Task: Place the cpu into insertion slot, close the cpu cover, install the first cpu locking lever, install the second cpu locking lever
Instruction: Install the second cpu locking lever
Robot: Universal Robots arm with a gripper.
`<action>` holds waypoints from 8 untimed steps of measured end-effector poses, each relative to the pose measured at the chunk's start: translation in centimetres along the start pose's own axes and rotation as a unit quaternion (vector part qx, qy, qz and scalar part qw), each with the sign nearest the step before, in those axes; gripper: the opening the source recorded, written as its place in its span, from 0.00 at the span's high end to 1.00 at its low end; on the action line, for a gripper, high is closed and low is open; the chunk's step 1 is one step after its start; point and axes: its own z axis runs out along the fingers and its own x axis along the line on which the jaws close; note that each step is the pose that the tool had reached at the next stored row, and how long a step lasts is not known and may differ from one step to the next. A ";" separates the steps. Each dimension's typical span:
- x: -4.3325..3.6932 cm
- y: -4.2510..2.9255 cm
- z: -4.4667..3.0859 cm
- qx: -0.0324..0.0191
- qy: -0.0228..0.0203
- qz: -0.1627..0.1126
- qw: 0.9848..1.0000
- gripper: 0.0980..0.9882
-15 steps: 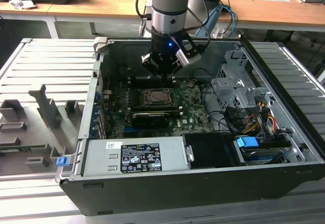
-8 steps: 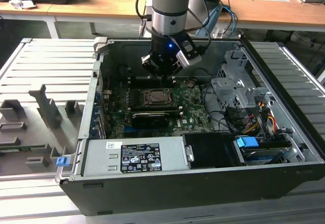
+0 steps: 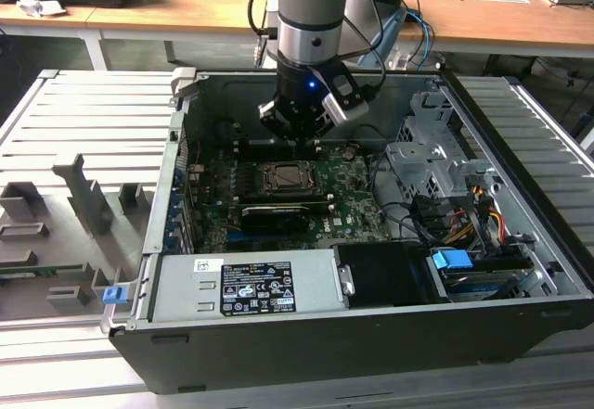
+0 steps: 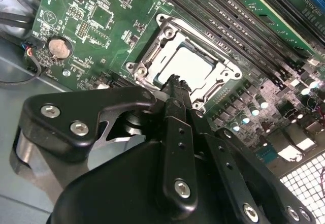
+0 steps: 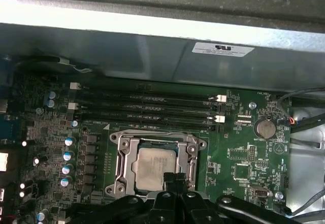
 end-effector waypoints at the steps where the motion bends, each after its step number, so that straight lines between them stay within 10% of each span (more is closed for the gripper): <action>1: 0.00 -0.05 0.00 0.000 0.000 0.000 1.000 0.99; 8: 0.02 -0.28 -0.02 0.000 0.000 0.000 1.000 0.99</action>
